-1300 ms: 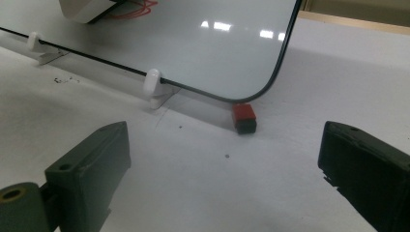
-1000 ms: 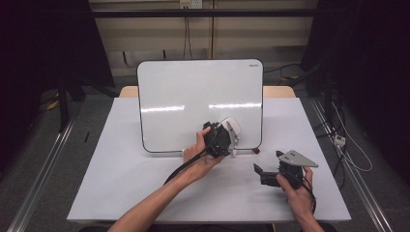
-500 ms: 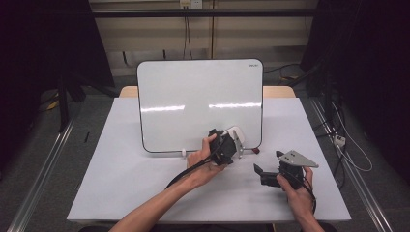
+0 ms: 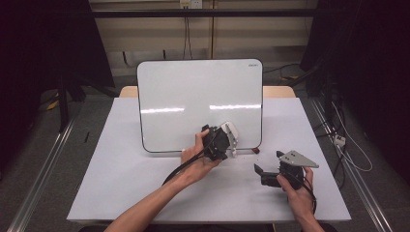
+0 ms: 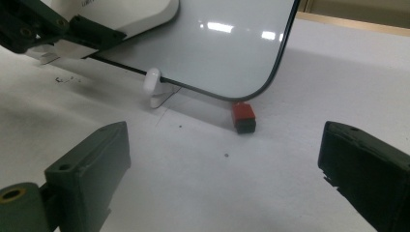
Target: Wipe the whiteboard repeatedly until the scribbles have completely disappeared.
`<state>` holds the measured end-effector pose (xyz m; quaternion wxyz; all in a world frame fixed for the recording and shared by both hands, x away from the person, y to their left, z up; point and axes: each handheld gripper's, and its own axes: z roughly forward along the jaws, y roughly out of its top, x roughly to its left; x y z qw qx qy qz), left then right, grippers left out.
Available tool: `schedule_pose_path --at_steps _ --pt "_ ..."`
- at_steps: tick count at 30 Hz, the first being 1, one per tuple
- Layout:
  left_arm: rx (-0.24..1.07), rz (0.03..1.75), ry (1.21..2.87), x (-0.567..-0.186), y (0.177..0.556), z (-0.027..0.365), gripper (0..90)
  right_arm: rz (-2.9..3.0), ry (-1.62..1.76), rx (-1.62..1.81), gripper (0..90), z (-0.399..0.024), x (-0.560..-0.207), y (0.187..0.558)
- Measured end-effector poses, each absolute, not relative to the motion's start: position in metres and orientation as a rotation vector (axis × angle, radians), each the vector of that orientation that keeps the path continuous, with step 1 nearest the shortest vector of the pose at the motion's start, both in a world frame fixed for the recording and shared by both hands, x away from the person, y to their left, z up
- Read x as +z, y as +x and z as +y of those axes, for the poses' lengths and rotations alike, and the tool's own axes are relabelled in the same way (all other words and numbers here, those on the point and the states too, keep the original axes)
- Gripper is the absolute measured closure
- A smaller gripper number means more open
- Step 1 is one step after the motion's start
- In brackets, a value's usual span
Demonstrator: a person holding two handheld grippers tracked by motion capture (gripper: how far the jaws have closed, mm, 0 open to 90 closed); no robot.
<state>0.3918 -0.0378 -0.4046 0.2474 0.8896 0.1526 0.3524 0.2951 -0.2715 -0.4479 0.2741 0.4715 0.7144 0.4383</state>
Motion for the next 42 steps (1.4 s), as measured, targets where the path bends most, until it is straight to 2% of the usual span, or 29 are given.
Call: schedule_pose_path --at_steps 22,29,42 --pt "0.957 0.595 2.322 -0.379 0.416 0.029 30.6 1.92 1.274 1.176 4.5 -0.271 -0.448 0.295" --pt "1.011 0.602 2.309 -0.382 0.413 0.015 30.5 1.919 1.273 1.174 4.5 -0.27 -0.448 0.296" --pt "1.044 0.423 2.371 -0.396 0.399 -0.043 30.6 1.92 1.269 1.176 4.5 -0.27 -0.448 0.296"
